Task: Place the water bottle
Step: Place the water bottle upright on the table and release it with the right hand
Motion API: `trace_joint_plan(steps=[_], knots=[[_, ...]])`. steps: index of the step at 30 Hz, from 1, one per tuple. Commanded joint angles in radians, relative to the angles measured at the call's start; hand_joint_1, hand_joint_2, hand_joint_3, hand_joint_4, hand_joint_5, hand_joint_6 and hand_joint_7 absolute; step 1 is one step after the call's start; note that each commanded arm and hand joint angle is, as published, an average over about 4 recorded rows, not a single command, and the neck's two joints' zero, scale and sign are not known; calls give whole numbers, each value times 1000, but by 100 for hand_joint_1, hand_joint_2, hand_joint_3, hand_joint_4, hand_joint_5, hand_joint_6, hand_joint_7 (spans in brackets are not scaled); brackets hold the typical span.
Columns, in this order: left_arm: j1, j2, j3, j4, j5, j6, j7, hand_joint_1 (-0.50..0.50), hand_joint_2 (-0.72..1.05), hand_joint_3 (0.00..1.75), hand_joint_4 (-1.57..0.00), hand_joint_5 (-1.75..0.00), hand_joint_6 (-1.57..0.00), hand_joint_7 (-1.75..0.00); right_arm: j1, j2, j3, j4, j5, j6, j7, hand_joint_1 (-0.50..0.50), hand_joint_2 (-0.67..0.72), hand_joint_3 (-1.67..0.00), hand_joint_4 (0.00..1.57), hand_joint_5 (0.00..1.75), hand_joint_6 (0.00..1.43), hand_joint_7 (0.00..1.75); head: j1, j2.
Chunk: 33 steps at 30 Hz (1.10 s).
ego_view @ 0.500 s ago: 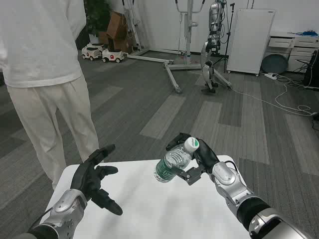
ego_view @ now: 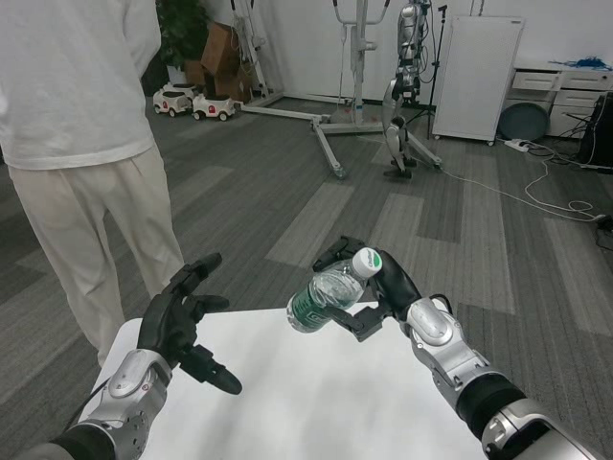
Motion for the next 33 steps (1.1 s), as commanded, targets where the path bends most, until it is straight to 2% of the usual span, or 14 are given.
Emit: trace_joint_plan(steps=[1,8,14,22,26,30,33], knots=[[-4,12,9,3,3,-3,5,-50,-55,9,0,-175,0,-42,-17,-11,-13,-7,9,-14,-9,-6,-60,-151,151,136,134,131,-1,-1],[-4,12,9,5,3,-3,5,-50,-55,9,0,-175,0,-42,-18,-11,-13,-4,9,-15,-9,-8,-60,-151,151,136,134,129,-1,-1],[-6,12,9,6,3,-3,5,-50,-55,9,0,-175,0,-42,-21,-12,-13,-3,9,-15,-9,-4,-60,-151,151,136,134,126,-3,-3],[-6,12,9,6,3,-3,7,-50,-55,9,0,-175,0,-40,-23,-17,-13,-14,9,-14,-9,-5,-60,-151,151,136,134,133,-10,-2],[-6,12,9,6,3,-3,7,-50,-55,9,0,-175,0,-42,-24,-29,-14,-30,9,-13,-7,-8,-60,-151,151,136,134,129,-15,-3],[-5,13,9,4,3,-3,7,-50,-55,9,0,-175,0,-40,-21,-44,-14,-51,9,-12,1,-6,-60,-151,149,136,134,127,-18,-2],[-4,13,9,2,3,-3,6,-50,-55,9,0,-175,0,-40,-17,-56,-14,-68,8,-12,11,-4,-60,-151,148,128,134,126,-18,-2]])
